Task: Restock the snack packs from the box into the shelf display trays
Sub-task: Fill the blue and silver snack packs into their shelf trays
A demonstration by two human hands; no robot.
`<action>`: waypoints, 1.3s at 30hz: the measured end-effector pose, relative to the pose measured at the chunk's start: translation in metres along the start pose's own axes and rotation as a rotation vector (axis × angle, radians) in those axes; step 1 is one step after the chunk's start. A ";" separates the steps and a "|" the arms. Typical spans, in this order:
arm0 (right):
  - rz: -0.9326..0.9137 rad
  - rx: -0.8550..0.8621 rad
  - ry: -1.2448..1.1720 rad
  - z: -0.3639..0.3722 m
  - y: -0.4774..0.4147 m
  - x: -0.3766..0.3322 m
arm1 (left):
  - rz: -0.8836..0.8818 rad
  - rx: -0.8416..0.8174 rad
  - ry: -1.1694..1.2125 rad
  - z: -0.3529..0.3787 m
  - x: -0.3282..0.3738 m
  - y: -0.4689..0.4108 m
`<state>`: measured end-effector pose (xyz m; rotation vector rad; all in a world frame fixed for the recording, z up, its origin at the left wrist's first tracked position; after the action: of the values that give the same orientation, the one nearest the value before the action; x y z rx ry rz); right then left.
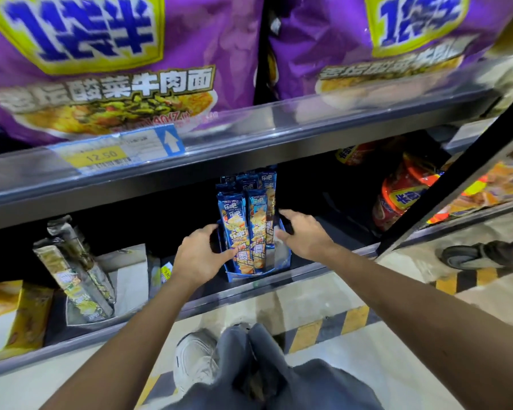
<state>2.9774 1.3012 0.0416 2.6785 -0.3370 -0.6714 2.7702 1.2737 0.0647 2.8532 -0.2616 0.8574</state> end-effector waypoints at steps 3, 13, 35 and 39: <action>-0.052 -0.042 0.077 -0.009 0.030 -0.010 | 0.013 -0.039 -0.079 -0.020 0.006 0.013; -0.320 -0.026 0.263 -0.044 0.147 -0.089 | -0.063 -0.047 -0.270 -0.122 0.010 0.115; -1.120 -0.240 0.569 0.112 0.437 -0.401 | -0.880 0.478 -0.280 -0.282 -0.124 0.545; -1.227 -0.278 0.647 0.159 0.480 -0.443 | -0.980 0.509 -0.262 -0.280 -0.157 0.592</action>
<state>2.4508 0.9588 0.2809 2.3869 1.5067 -0.0434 2.3688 0.7713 0.2635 2.8973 1.3821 0.3526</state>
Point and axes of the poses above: each hand's wrist, its own y-axis away from the middle knuckle, its own z-axis out of the palm, x = y × z, the point moved 2 cm from there along -y, towards the middle knuckle, and after that the axes turned 15 degrees about z, right-handed, at the moved point
